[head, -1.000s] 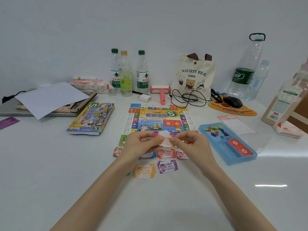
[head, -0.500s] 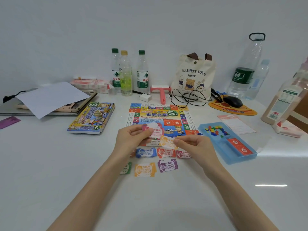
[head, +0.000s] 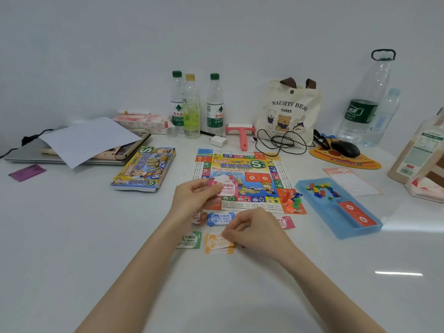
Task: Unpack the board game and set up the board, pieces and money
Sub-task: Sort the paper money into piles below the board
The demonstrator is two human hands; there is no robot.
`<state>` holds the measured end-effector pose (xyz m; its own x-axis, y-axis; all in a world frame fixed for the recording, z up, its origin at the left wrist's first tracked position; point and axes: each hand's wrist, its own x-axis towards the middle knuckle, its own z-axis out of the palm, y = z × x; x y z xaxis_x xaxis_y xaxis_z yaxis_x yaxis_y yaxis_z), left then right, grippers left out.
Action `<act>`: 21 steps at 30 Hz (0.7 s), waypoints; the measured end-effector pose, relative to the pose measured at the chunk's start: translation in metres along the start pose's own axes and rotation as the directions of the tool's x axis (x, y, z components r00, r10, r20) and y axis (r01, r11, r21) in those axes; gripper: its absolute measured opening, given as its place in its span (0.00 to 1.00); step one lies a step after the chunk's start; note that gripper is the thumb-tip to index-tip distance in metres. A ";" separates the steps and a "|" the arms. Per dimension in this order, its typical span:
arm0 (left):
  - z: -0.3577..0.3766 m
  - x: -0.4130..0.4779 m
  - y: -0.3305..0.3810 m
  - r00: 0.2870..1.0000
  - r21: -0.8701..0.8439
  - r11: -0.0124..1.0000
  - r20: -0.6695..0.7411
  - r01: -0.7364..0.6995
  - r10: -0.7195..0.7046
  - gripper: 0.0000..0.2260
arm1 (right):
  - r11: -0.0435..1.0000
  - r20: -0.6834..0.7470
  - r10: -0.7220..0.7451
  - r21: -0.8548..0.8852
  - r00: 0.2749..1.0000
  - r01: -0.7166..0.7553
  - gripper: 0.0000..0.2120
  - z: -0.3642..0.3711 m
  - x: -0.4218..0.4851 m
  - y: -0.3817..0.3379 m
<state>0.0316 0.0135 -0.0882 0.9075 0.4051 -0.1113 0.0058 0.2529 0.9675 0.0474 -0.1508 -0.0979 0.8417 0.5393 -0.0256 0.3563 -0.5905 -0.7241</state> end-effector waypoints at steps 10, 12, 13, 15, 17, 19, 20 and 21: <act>-0.002 0.000 0.000 1.000 0.025 1.000 -0.008 0.007 -0.007 0.15 | 0.970 -0.173 -0.148 -0.216 0.974 0.109 0.11 0.008 -0.005 0.002; -0.002 0.000 0.001 1.000 0.029 1.000 -0.002 0.003 -0.003 0.15 | 0.990 -0.272 -0.130 -0.083 0.954 0.111 0.09 0.006 -0.001 0.003; -0.002 -0.001 0.001 1.000 0.030 1.000 0.006 0.003 -0.004 0.14 | 0.993 -0.334 -0.115 -0.007 0.935 0.119 0.09 0.004 0.002 0.003; -0.001 -0.002 0.002 0.999 0.035 0.999 0.031 0.014 -0.015 0.13 | 0.984 -0.446 -0.100 0.089 0.889 0.155 0.10 -0.002 0.007 0.002; 0.000 -0.003 0.003 0.998 0.029 0.999 0.058 0.038 -0.040 0.13 | 0.971 -0.480 -0.070 0.169 0.874 0.171 0.12 -0.008 0.010 -0.002; 0.001 -0.003 0.002 0.995 0.018 0.999 0.087 0.049 -0.050 0.14 | 0.958 -0.472 -0.026 0.240 0.881 0.157 0.09 -0.012 0.014 -0.004; 0.001 -0.004 0.002 0.994 0.019 0.999 0.103 0.046 -0.047 0.14 | 0.953 -0.467 -0.006 0.266 0.884 0.147 0.07 -0.013 0.016 -0.004; 0.001 -0.004 0.001 0.992 0.024 0.999 0.114 0.042 -0.044 0.14 | 0.945 -0.459 0.011 0.294 0.888 0.140 0.05 -0.014 0.019 -0.003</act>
<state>0.0286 0.0110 -0.0861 0.9483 0.2905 -0.1275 0.0540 0.2483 0.9672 0.0679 -0.1477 -0.0862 0.9379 0.1971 0.2855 0.3355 -0.3059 -0.8910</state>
